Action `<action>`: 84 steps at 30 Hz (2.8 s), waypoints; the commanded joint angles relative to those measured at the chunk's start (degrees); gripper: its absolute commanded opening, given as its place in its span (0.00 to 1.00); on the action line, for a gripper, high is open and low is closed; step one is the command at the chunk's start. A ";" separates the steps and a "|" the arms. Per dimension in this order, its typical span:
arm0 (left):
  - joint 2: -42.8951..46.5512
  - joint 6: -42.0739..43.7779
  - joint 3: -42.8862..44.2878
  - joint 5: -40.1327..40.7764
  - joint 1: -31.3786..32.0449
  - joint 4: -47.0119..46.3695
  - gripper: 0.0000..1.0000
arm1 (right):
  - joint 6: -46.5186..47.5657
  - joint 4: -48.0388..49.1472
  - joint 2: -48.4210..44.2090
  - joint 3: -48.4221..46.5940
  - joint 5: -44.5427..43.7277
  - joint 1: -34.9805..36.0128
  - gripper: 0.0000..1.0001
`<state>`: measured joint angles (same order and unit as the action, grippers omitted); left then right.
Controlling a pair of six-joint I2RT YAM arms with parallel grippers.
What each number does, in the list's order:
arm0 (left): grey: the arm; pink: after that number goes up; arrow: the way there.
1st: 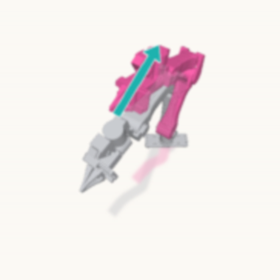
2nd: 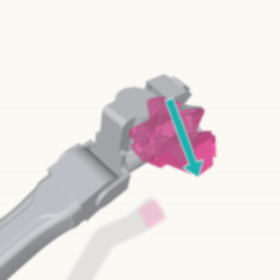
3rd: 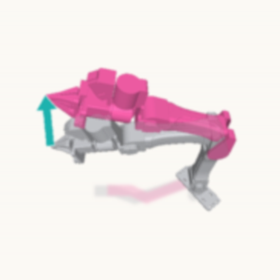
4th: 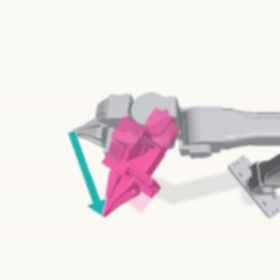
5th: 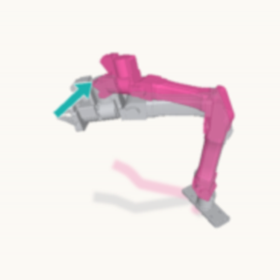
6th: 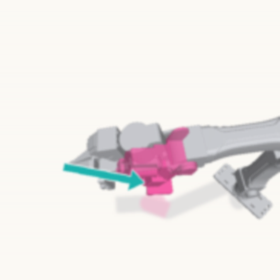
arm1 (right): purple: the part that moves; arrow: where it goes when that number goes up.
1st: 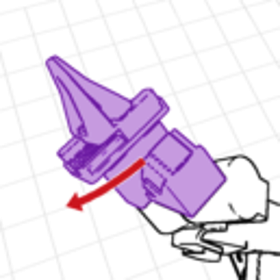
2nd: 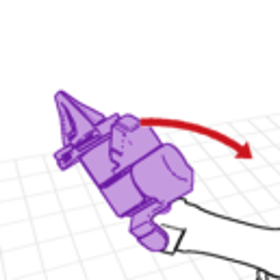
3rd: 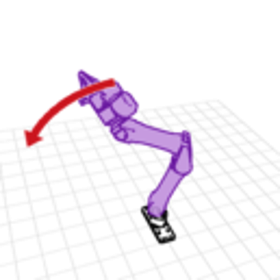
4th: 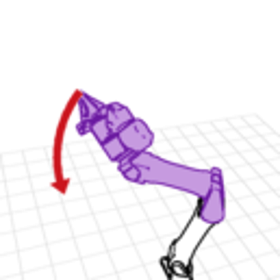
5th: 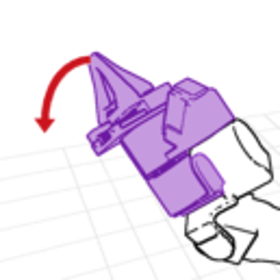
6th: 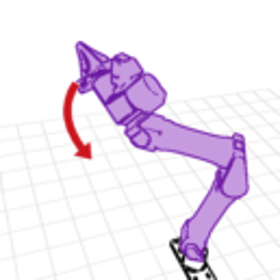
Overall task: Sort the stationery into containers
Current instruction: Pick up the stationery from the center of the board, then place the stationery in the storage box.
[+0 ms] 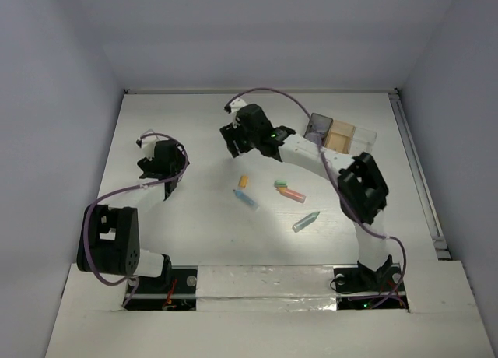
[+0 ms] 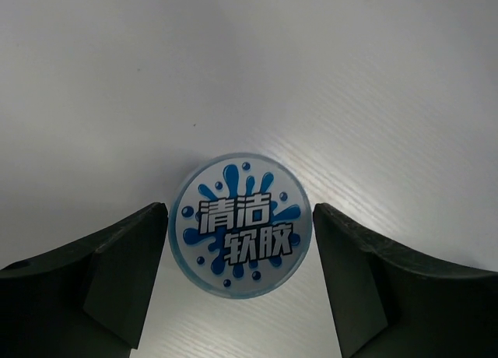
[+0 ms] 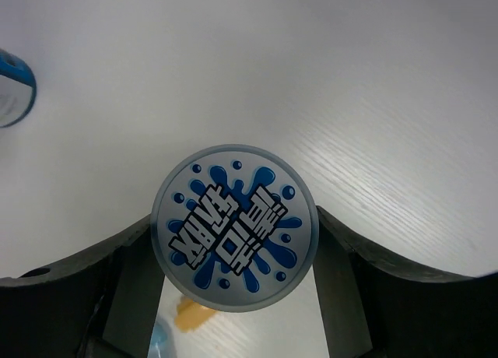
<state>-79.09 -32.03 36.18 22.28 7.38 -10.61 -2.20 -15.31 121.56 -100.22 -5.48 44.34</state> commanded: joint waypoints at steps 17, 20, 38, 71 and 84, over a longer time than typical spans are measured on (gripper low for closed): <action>3.85 5.22 8.28 3.90 16.60 -2.76 0.13 | -8.79 3.97 -34.99 28.42 -0.50 -35.72 0.45; 4.38 5.31 13.02 1.90 22.14 -1.61 0.12 | -9.05 3.80 -31.57 27.11 -1.11 -37.30 0.46; -9.49 8.30 32.98 -9.53 37.89 -3.54 0.12 | -9.93 5.12 -20.84 21.30 -4.37 -39.59 0.59; -52.21 10.59 84.82 -18.24 45.80 1.91 0.12 | -22.24 10.66 -64.16 48.90 -9.47 -41.70 0.01; -60.12 10.50 90.73 -18.06 46.32 2.44 0.14 | -21.97 10.48 -68.56 51.09 -2.88 -41.70 0.13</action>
<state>-139.37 -21.30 123.07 4.51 53.45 -5.15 -24.03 -6.39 53.23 -50.06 -10.61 2.96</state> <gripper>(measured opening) 0.596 0.115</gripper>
